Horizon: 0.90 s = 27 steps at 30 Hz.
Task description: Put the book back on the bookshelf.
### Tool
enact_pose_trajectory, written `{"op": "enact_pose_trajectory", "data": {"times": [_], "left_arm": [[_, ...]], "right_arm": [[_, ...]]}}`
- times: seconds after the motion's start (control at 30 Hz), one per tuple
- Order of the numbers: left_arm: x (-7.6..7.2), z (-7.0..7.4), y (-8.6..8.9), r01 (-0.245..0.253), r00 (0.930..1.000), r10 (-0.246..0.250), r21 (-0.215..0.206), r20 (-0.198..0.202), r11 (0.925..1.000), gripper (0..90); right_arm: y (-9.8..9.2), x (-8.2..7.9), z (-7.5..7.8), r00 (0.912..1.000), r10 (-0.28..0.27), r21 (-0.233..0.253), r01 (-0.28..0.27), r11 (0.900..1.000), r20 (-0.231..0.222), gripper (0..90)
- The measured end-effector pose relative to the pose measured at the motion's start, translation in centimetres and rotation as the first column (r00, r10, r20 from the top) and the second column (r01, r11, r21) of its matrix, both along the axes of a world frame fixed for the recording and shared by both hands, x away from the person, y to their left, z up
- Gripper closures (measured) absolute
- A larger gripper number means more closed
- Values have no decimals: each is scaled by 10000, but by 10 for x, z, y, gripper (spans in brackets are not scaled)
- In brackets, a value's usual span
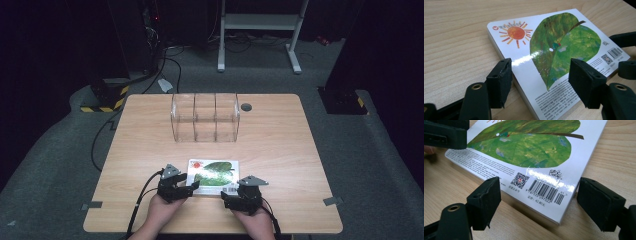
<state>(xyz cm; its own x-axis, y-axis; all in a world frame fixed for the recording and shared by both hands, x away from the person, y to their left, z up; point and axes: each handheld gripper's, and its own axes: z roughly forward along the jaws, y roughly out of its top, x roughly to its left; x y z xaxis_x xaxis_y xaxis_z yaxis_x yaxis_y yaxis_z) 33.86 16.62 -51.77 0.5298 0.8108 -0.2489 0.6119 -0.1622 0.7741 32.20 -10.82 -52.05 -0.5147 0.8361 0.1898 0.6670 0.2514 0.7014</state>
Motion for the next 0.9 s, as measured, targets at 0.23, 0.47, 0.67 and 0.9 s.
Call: {"op": "enact_pose_trajectory", "data": {"times": [0.23,0.47,0.67,0.9], "left_arm": [[-4,6,3,96,9997,-93,-108,206,9999,374],[-8,14,4,125,9976,-115,-138,686,9998,375],[-12,23,6,233,9929,-195,-313,1172,9992,381],[-17,30,4,341,9870,-304,-208,1577,9992,382]], "right_arm": [[0,1,-1,9996,235,-130,-233,9996,133,174],[2,0,0,9995,316,-209,-315,9993,71,158],[4,-1,-1,9989,432,-341,-426,9985,196,149],[5,-2,-1,9987,453,-316,-446,9985,237,140]]}}
